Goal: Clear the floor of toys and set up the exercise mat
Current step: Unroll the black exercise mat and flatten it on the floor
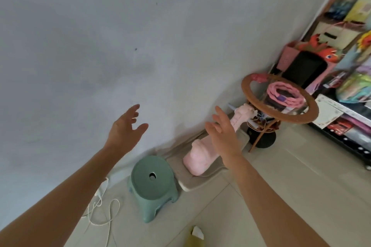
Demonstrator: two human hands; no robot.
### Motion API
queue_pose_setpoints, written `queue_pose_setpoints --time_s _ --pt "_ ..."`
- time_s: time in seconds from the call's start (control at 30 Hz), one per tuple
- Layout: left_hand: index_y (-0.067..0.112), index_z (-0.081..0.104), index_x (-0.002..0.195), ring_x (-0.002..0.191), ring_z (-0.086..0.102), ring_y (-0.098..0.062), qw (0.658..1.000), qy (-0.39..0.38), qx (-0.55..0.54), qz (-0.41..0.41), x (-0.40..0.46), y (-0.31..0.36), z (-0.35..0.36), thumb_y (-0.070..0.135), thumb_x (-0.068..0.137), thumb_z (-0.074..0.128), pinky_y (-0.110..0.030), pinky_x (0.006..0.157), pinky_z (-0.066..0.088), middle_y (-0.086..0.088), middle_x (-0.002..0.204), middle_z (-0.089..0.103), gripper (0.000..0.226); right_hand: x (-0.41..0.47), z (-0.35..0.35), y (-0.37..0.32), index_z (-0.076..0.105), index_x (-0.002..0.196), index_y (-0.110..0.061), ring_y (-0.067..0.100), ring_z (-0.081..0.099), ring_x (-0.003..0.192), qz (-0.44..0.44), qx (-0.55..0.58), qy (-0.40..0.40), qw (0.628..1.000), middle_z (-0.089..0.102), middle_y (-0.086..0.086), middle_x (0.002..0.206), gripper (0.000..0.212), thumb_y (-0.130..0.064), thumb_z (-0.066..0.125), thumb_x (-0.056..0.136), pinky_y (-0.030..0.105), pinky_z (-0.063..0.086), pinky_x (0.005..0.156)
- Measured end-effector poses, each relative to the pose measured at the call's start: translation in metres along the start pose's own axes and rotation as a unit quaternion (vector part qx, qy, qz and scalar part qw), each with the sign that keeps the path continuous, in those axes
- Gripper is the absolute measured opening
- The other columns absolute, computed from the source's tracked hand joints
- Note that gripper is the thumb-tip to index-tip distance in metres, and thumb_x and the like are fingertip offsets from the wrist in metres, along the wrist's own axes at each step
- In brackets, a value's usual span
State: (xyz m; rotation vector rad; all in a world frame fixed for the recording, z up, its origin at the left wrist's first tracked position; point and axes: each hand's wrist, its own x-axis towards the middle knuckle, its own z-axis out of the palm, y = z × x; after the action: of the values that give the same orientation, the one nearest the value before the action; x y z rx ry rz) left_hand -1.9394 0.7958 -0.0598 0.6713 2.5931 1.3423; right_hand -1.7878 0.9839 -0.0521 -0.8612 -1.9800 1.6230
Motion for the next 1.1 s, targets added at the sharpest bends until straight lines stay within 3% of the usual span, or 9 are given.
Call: queue_pose_setpoints --time_s 0.23,0.43,0.57,0.63,0.7,0.77,0.9,1.0,1.1 --pt "0.024 0.043 0.135 0.105 0.056 -0.016 0.996 -0.042 -0.027 0.078 0.008 0.077 0.046 0.020 0.083 0.067 -0.027 0.087 0.042 -0.002 0.120 0.058 0.057 -0.016 -0.077 -0.020 0.033 0.141 -0.031 0.007 0.048 0.115 -0.023 0.016 0.074 0.997 0.044 -0.007 0.133 0.056 -0.018 0.054 0.091 0.030 0.037 0.100" --pt "0.027 0.044 0.133 0.101 0.055 -0.013 0.988 -0.089 -0.051 0.119 -0.002 0.142 0.114 0.020 0.083 0.066 -0.028 0.085 0.046 0.001 0.119 0.057 0.056 -0.022 -0.165 -0.006 0.038 0.132 -0.041 0.004 0.049 0.113 -0.028 0.012 0.128 0.991 0.050 -0.012 0.129 0.050 -0.017 0.052 0.090 0.036 0.040 0.100" --pt "0.026 0.045 0.133 0.102 0.056 -0.015 0.982 -0.108 -0.070 0.139 -0.014 0.196 0.172 0.019 0.083 0.066 -0.031 0.090 0.047 -0.002 0.120 0.057 0.055 -0.028 -0.239 0.011 0.035 0.138 -0.034 0.000 0.050 0.110 -0.035 0.014 0.164 0.986 0.049 -0.010 0.133 0.054 -0.015 0.054 0.091 0.032 0.043 0.099" --pt "0.026 0.045 0.133 0.101 0.055 -0.013 0.978 -0.121 -0.072 0.155 -0.020 0.223 0.207 0.020 0.083 0.065 -0.024 0.081 0.048 0.000 0.121 0.057 0.054 -0.029 -0.280 0.021 0.033 0.140 -0.032 -0.001 0.050 0.112 -0.039 0.016 0.174 0.984 0.047 -0.009 0.137 0.057 -0.015 0.054 0.091 0.026 0.043 0.095" --pt "0.026 0.045 0.133 0.101 0.054 -0.012 0.975 -0.131 -0.078 0.163 -0.026 0.249 0.238 0.020 0.083 0.065 -0.015 0.069 0.046 0.000 0.121 0.057 0.054 -0.029 -0.319 0.029 0.032 0.140 -0.033 -0.004 0.051 0.106 -0.040 0.010 0.186 0.982 0.046 -0.010 0.134 0.056 -0.016 0.054 0.092 0.018 0.041 0.086" --pt "0.024 0.046 0.132 0.101 0.055 -0.013 0.972 -0.133 -0.091 0.170 -0.034 0.273 0.263 0.018 0.083 0.065 -0.018 0.076 0.043 0.000 0.120 0.057 0.053 -0.029 -0.352 0.035 0.032 0.141 -0.032 -0.017 0.049 0.092 -0.036 0.011 0.207 0.978 0.045 -0.012 0.127 0.056 -0.016 0.055 0.092 0.011 0.038 0.075" --pt "0.021 0.048 0.129 0.100 0.055 -0.013 0.965 -0.152 -0.099 0.187 -0.048 0.318 0.307 0.016 0.084 0.064 -0.023 0.084 0.040 0.005 0.111 0.055 0.048 -0.029 -0.408 0.042 0.032 0.142 -0.032 -0.019 0.050 0.086 -0.030 0.006 0.233 0.972 0.046 -0.014 0.122 0.058 -0.016 0.055 0.091 0.023 0.039 0.087" --pt "0.019 0.047 0.131 0.101 0.055 -0.014 0.960 -0.174 -0.090 0.200 -0.053 0.350 0.339 0.014 0.084 0.063 -0.023 0.084 0.040 0.004 0.111 0.056 0.050 -0.025 -0.445 0.047 0.036 0.135 -0.041 -0.019 0.054 0.083 -0.040 -0.006 0.254 0.966 0.051 -0.028 0.109 0.055 -0.016 0.056 0.090 0.021 0.042 0.079" --pt "0.017 0.048 0.131 0.109 0.057 -0.019 0.956 -0.193 -0.077 0.208 -0.051 0.376 0.370 0.014 0.084 0.061 -0.024 0.086 0.042 -0.003 0.125 0.057 0.049 -0.015 -0.477 0.056 0.032 0.141 -0.033 -0.010 0.054 0.090 -0.029 0.001 0.275 0.961 0.049 -0.016 0.116 0.059 -0.018 0.056 0.090 0.024 0.040 0.083"
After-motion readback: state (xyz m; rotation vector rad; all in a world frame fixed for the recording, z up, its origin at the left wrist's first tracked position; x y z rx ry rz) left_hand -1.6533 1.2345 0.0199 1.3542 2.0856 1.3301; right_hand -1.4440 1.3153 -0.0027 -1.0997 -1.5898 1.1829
